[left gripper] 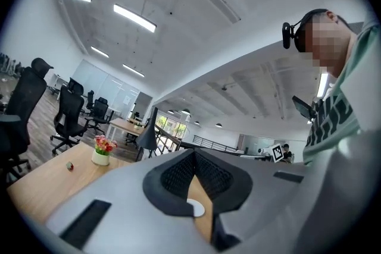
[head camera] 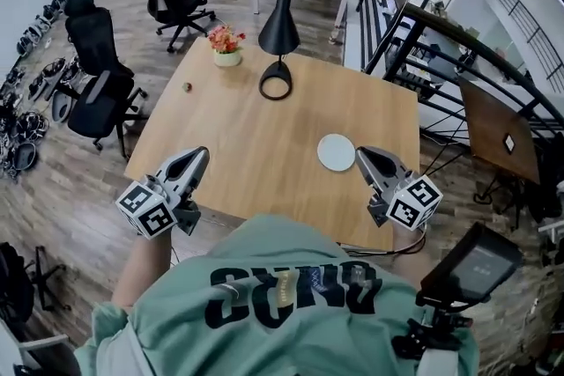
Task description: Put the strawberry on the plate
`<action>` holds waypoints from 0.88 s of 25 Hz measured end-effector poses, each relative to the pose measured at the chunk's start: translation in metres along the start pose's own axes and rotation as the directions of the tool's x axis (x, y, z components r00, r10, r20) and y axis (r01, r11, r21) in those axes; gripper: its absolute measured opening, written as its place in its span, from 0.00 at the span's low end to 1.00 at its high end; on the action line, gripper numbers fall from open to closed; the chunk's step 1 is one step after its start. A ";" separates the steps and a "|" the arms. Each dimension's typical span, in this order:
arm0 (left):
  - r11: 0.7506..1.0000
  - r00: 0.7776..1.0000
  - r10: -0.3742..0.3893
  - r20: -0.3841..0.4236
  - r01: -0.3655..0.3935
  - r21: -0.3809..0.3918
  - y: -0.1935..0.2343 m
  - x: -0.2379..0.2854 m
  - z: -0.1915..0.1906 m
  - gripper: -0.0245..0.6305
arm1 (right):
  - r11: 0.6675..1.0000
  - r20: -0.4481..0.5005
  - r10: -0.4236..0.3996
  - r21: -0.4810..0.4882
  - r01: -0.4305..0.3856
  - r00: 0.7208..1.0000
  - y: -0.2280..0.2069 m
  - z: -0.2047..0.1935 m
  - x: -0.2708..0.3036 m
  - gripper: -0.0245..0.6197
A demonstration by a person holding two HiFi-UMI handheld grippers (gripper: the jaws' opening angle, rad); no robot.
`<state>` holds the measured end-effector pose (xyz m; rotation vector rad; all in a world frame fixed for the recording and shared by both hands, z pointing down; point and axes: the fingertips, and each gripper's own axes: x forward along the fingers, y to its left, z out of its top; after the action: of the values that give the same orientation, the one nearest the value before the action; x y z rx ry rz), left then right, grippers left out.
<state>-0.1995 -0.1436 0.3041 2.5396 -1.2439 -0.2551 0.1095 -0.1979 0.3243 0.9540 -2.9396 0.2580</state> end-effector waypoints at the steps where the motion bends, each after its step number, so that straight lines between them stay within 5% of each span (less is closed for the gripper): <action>1: 1.000 1.000 0.020 0.002 -0.020 -0.001 -0.005 0.011 0.000 0.04 | 1.000 0.006 0.015 -0.004 -0.015 1.000 -0.012 0.004 -0.004 0.05; 7: 0.997 0.997 0.080 -0.022 -0.080 -0.014 -0.038 0.066 -0.016 0.04 | 0.996 0.001 0.087 -0.018 -0.087 0.996 -0.070 0.006 -0.020 0.05; 12: 0.994 0.991 0.108 -0.078 -0.109 -0.002 -0.040 0.085 -0.035 0.04 | 0.997 -0.038 0.070 -0.016 -0.070 0.997 -0.104 -0.013 -0.010 0.05; 22: 1.000 0.992 -0.015 -0.123 0.012 -0.024 0.048 0.096 -0.021 0.04 | 0.993 -0.146 -0.097 -0.082 0.085 0.984 -0.099 -0.021 0.065 0.05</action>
<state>-0.1703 -0.2431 0.3376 2.5033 -1.1713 -0.1124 0.1141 -0.3107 0.3655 1.0083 -2.7407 0.2035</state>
